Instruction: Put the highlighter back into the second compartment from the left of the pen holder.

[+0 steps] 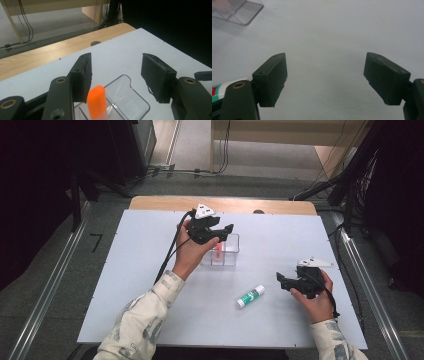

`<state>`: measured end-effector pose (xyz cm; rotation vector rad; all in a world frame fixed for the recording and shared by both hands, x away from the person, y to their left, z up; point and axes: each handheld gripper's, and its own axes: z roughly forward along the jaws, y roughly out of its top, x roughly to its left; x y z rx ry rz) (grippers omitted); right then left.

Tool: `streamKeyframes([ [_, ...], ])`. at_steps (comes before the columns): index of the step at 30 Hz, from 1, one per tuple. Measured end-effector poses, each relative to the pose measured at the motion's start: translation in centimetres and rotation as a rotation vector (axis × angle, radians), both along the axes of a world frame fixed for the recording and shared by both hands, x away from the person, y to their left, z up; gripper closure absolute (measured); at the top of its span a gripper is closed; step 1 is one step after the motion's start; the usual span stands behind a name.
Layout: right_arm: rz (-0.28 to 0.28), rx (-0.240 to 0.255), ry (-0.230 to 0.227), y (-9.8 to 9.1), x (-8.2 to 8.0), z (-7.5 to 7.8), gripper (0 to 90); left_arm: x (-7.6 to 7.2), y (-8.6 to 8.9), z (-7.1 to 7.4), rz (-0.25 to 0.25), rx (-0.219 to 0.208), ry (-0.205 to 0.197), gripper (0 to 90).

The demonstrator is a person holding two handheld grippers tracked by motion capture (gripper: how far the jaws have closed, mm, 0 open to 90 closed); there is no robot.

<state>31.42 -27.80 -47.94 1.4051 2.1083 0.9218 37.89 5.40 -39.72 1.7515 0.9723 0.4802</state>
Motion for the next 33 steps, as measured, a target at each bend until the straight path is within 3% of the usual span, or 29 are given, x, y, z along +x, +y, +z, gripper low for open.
streamKeyframes([
  [12,-0.002,-0.003,0.000,0.0,0.0,0.0,17.7,-1.8,1.8,-0.4,0.033,-0.008,0.003,34.8],
  [18,-0.002,-0.002,0.000,0.0,0.0,0.0,17.6,-2.7,3.4,-1.1,0.058,-0.011,0.020,32.9],
  [24,-0.002,-0.005,0.000,0.0,0.0,0.0,17.5,-3.4,4.6,-1.7,0.094,-0.010,0.010,31.0],
  [33,-0.008,-0.002,0.003,0.0,0.0,0.0,17.4,-4.4,6.0,-2.6,0.109,-0.002,0.023,27.5],
])
